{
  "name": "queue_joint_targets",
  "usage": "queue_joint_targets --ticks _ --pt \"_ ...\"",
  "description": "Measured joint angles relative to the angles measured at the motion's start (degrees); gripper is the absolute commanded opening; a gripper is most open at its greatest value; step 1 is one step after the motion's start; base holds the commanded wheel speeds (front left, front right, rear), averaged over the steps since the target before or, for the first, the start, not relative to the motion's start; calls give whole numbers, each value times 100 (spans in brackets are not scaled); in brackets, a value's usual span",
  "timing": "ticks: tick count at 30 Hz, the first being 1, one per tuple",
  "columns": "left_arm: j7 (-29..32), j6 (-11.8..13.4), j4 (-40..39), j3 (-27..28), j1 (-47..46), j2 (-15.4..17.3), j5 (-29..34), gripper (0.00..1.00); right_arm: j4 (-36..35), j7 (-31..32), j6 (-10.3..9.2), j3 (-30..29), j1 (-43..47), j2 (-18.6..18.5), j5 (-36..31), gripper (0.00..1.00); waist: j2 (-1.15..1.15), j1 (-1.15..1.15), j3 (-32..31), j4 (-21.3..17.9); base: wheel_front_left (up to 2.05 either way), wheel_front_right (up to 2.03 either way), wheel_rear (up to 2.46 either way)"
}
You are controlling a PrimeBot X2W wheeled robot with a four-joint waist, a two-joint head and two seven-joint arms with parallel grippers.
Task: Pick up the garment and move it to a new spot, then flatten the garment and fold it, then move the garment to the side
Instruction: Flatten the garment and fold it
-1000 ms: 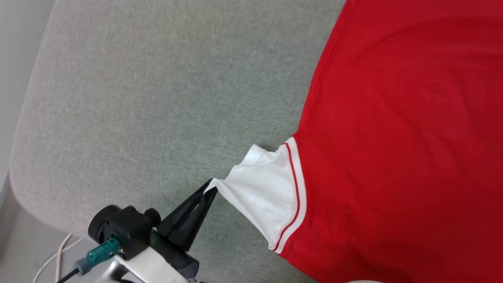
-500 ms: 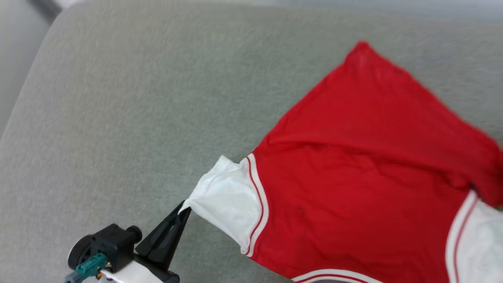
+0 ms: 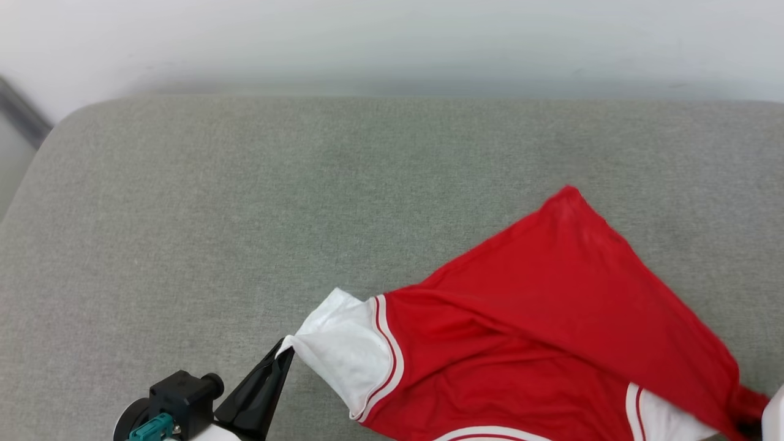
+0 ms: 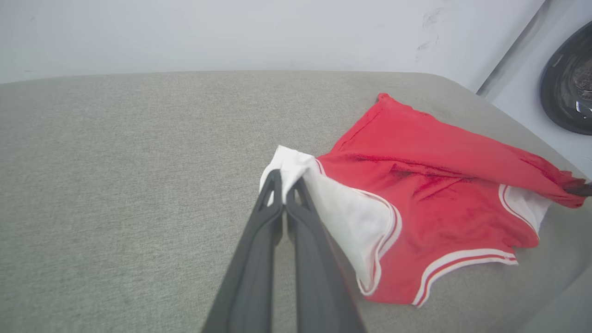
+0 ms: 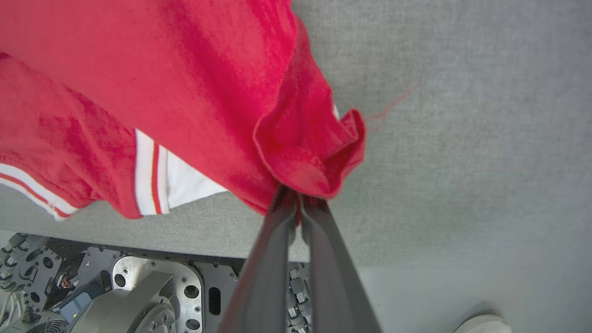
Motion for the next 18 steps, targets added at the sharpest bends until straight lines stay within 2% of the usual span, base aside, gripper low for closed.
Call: queue_joint_targets --ticks 8,9,10,11,18 --pt "-49 -5 77 -44 9 -67 -43 0 153 -281 0 73 350 154 74 0 0 0 -105 -74 0 0 0" --pt "-48 -5 77 -48 9 -65 -43 0 170 -293 0 94 344 154 108 15 0 0 -103 -73 0 0 0" --pt "-47 -7 75 -49 9 -62 -43 0 171 -332 0 112 327 153 132 70 0 0 -100 -69 0 0 0" --pt "-45 -7 69 -49 8 -57 -43 0 167 -377 0 122 299 137 156 100 0 0 -93 -63 0 0 0" --pt "-14 -41 26 -87 -36 -45 -42 0 -285 -406 -1 335 -38 -412 461 100 0 1 9 70 0 0 0"
